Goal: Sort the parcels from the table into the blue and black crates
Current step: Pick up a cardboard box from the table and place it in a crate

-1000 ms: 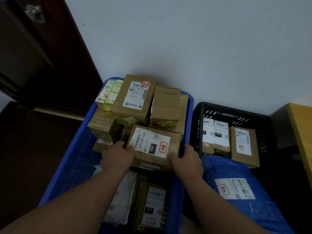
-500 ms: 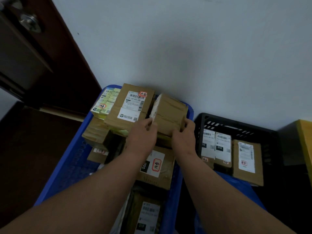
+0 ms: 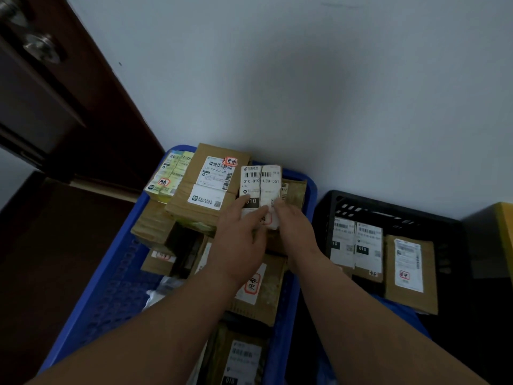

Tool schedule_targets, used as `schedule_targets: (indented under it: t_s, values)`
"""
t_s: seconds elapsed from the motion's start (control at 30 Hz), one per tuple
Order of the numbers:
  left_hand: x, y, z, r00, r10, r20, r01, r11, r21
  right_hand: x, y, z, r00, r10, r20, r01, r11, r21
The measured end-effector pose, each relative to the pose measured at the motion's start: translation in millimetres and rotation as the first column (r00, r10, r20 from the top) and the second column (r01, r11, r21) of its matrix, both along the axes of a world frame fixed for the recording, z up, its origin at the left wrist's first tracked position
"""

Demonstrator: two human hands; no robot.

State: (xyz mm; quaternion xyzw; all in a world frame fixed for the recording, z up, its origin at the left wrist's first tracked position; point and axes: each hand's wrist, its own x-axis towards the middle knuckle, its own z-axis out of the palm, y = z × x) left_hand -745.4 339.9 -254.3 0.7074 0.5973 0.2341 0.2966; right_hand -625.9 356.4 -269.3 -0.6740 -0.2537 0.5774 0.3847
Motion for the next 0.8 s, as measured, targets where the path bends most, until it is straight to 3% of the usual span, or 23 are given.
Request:
schedule_targets:
  t_s: [0.13,0.3,0.47,0.63,0.8]
  values:
    - [-1.5,8.0,2.8,0.997,0.042,0.058,-0.044,0.998,0.034,-5.8,-1.7,-3.5,0.988,0.008,0.157,-0.021,0.997,0.078]
    - [-9.8,16.8,1.3,0.994,0.083,0.067,-0.078,0.995,-0.065,-10.3,-2.2,-5.4,0.987,0.009,0.161,-0.027,0.994,0.11]
    - [-11.8,22.3,-0.5,0.999,0.044,0.025,-0.042,0.995,-0.095,-13.6,-0.3,-7.3,0.973,0.051,0.225,-0.081,0.989,0.126]
    - [-21.8,21.5,-1.5,0.998,-0.066,0.009,0.067,0.989,-0.134,-18.3,-3.9,-3.2,0.919,0.055,0.389,-0.104,0.989,0.107]
    - [-48.5,13.4,-3.4,0.996,-0.088,0.027,0.09,0.994,-0.056,-26.4,-14.3,3.3,0.894,-0.057,0.445,0.002,0.992,0.123]
